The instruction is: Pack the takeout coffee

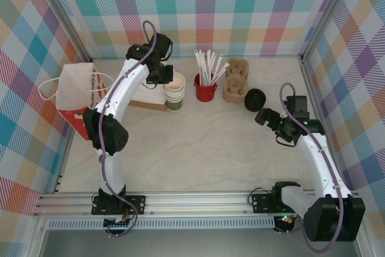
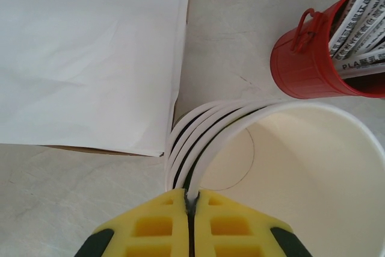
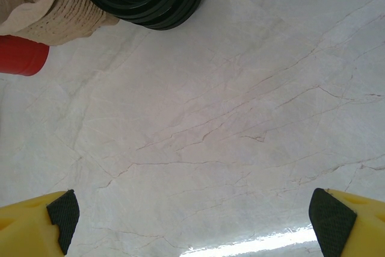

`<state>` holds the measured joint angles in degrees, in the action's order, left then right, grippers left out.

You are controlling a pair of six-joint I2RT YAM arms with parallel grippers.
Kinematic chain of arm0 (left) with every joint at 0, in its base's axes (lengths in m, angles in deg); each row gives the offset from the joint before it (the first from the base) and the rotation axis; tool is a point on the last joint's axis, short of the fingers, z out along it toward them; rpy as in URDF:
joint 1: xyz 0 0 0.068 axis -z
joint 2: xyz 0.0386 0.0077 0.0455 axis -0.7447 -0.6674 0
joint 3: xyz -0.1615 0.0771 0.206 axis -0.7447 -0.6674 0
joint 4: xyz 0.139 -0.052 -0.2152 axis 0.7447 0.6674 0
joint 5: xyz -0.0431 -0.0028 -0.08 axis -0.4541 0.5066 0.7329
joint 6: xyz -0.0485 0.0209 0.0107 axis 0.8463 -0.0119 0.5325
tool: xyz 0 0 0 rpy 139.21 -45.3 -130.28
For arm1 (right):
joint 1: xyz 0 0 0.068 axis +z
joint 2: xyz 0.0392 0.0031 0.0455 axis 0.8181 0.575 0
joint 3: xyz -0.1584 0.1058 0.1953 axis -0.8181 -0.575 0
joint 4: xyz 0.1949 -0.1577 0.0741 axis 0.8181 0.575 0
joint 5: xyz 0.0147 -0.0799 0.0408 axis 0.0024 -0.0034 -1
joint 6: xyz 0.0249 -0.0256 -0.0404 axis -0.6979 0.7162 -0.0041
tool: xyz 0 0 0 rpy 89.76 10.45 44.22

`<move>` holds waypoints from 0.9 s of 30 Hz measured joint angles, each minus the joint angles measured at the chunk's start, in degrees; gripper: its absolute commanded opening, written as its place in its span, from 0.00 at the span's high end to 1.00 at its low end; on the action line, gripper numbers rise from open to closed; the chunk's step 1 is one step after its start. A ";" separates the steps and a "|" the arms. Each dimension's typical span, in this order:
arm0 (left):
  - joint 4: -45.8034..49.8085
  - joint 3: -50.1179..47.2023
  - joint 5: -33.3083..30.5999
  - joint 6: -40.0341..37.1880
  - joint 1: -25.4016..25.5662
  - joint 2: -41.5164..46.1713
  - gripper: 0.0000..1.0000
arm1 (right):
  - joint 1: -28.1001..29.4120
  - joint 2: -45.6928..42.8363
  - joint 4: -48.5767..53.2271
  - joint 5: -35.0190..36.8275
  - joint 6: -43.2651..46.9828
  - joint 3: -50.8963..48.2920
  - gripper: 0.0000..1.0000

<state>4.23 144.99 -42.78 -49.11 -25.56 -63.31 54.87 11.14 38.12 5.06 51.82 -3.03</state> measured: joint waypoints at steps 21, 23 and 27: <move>-2.21 -0.17 8.15 2.47 -0.28 0.11 1.00 | 13.57 8.83 -22.03 -17.92 -14.05 0.09 0.04; -3.04 -0.81 8.39 2.86 -0.28 0.11 1.00 | 17.18 11.37 -27.17 -18.40 -17.86 0.09 0.04; -4.52 -2.73 9.25 3.39 -0.28 0.11 1.00 | 22.97 16.06 -36.89 -18.27 -24.33 0.09 0.04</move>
<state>-0.29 142.25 -33.54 -45.73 -25.85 -63.20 77.84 27.21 1.22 -13.21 27.50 -2.94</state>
